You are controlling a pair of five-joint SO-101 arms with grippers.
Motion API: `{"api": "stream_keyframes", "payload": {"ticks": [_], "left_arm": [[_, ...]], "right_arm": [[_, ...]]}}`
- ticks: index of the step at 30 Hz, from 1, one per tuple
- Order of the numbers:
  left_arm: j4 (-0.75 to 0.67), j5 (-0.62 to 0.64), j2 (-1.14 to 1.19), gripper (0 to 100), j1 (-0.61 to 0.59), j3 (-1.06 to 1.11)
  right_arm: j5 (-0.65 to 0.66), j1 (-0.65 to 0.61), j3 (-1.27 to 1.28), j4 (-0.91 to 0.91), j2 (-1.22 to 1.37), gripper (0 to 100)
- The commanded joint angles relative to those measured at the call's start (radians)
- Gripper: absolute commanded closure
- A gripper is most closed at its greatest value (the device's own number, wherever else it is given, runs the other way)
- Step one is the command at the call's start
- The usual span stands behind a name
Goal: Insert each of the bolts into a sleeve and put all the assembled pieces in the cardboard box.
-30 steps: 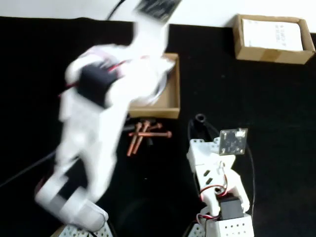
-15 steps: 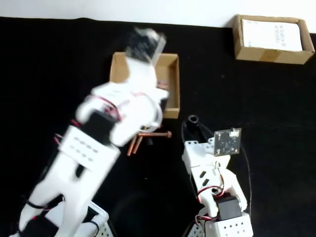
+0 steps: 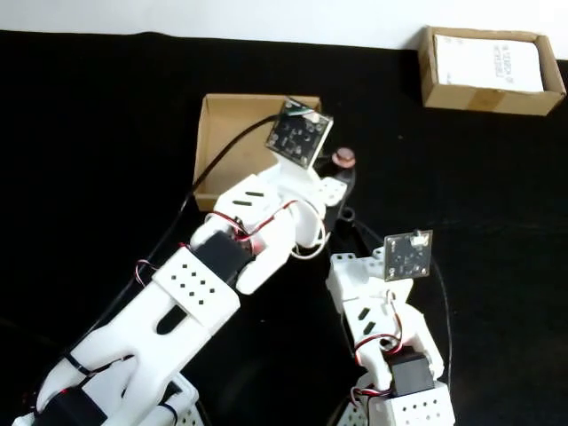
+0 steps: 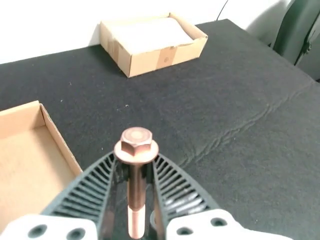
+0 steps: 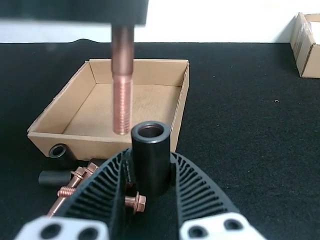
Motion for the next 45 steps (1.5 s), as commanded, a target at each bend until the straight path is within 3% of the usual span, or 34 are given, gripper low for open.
{"api": "stream_keyframes", "payload": {"ticks": [1,33,45], "left_arm": [[-0.026,0.003,-0.038,99,0.016,-0.067],[-0.026,0.005,0.09,99,0.097,-0.111],[-0.017,0.0,0.082,99,0.09,0.077]], "right_arm": [[-0.006,-0.004,0.076,-0.022,-0.01,99.1],[-0.008,-0.001,0.067,-0.022,-0.01,99.1],[-0.006,0.025,0.016,-0.025,-0.01,99.1]]}}
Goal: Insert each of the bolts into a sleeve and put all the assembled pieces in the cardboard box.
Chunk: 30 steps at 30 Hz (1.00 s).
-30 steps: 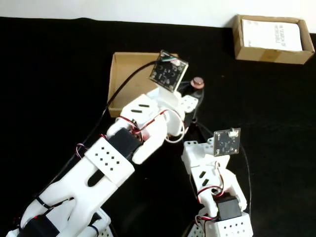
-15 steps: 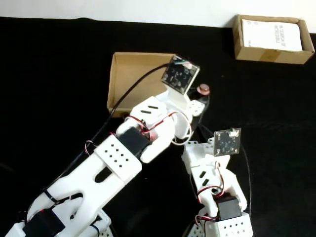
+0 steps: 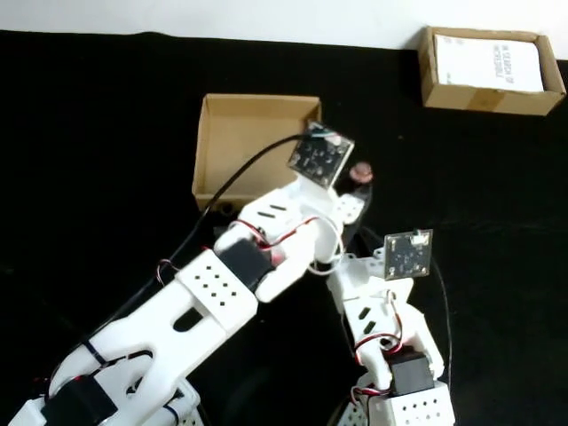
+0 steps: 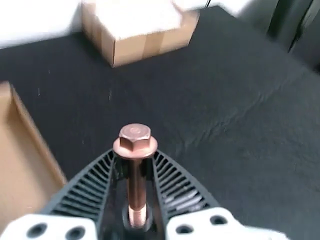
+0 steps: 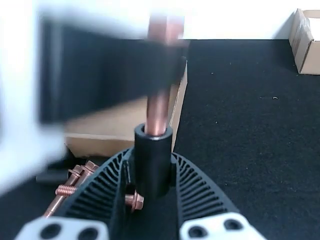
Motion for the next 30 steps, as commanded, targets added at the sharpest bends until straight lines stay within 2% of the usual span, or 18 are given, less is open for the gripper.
{"api": "stream_keyframes", "payload": {"ticks": [1,4,10,13,15,18,21,25,30], "left_arm": [[0.02,-0.003,-0.012,99,0.007,0.004],[0.137,-0.005,-0.028,97,0.007,-0.041],[0.442,-0.005,-0.116,81,-0.018,-0.159],[0.588,-0.021,-0.171,80,-0.068,-0.217],[0.686,-0.112,-0.209,80,-0.102,-0.239],[0.792,-0.245,-0.275,80,-0.168,-0.232],[0.829,-0.262,-0.364,85,-0.263,-0.191],[0.812,-0.267,-0.516,100,-0.423,-0.087],[0.752,-0.264,-0.74,97,-0.619,0.084]], "right_arm": [[-0.005,0.027,0.01,-0.025,-0.013,99.1],[-0.005,0.053,0.007,-0.025,-0.013,99.1],[-0.005,0.085,0.001,-0.025,-0.013,99.1],[-0.006,0.085,-0.012,-0.025,-0.013,99.1],[-0.023,0.085,-0.03,-0.022,-0.013,99.2],[-0.132,0.085,-0.088,-0.015,-0.012,99.2],[-0.147,0.085,-0.166,0.021,0.03,99.2],[-0.147,0.099,-0.361,0.027,0.22,99.2],[-0.147,0.097,-0.682,0.027,0.61,99.2]]}}
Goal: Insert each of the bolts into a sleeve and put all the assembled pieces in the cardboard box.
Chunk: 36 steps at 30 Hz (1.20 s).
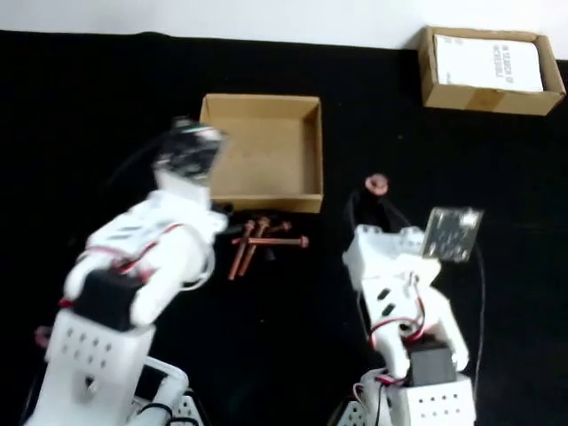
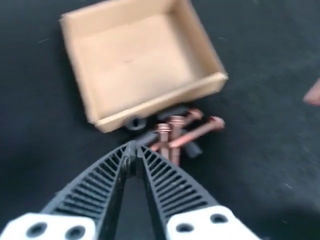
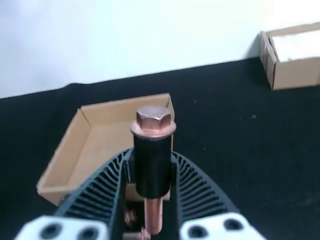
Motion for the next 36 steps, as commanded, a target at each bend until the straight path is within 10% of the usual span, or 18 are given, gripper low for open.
{"api": "stream_keyframes", "payload": {"ticks": [1,11,22,36], "left_arm": [[-0.068,-0.005,-0.171,97,-0.131,0.117],[-0.199,0.0,-0.766,99,-0.325,0.687],[-0.201,0.437,-0.697,99,-0.456,0.825],[-0.31,0.503,-0.69,99,-0.466,0.97]], "right_arm": [[-0.005,0.016,-0.285,0.002,0.289,99.2],[0.203,-0.012,-0.776,0.001,0.931,99.2],[0.713,-0.196,-1.078,0.001,1.36,99.2],[0.882,-0.228,-1.224,0.004,1.681,99.2]]}}
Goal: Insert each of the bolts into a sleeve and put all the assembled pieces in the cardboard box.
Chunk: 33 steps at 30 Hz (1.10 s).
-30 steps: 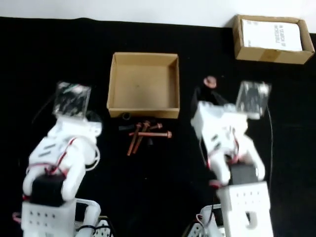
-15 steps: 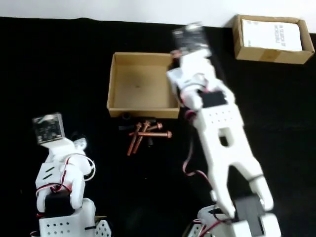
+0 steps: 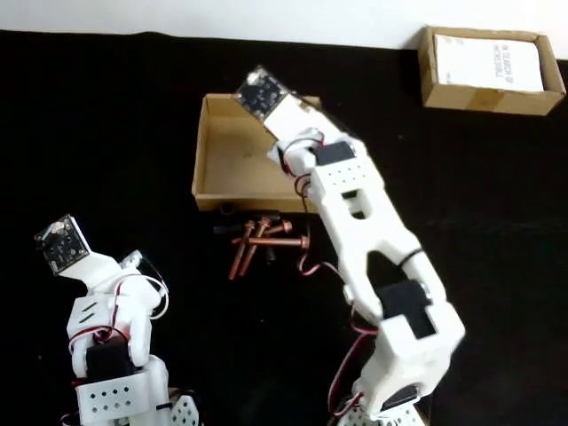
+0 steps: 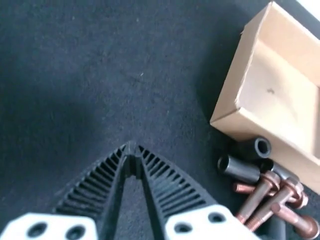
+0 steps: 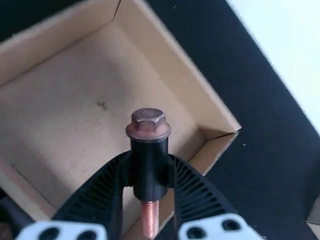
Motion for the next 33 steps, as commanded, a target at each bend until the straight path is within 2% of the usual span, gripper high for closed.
{"api": "stream_keyframes", "payload": {"ticks": [1,7,10,15,17,24,31,33], "left_arm": [[-0.02,0.008,0.002,99,0.008,0.019],[-0.02,0.006,0.002,99,0.008,0.019],[-0.02,0.006,0.001,99,0.008,0.019],[-0.02,0.006,-0.001,99,0.008,0.019],[-0.02,0.006,-0.001,99,0.008,0.019],[-0.02,0.006,0.001,99,0.008,0.019],[-0.02,0.006,0.002,99,0.008,0.019],[-0.02,0.006,0.002,99,0.008,0.019]], "right_arm": [[0.017,-0.036,-0.054,0.002,0.016,99.2],[0.012,-0.093,-0.045,0.131,0.039,98.9],[-0.072,-0.114,-0.054,0.185,0.036,98.1],[-0.183,-0.125,-0.125,0.312,0.033,86.0],[-0.245,-0.119,-0.174,0.363,0.028,85.5],[-0.52,-0.116,-0.398,0.727,-0.099,86.1],[-0.747,-0.189,-0.421,1.119,-0.226,86.1],[-0.793,-0.213,-0.4,1.158,-0.237,86.1]]}}
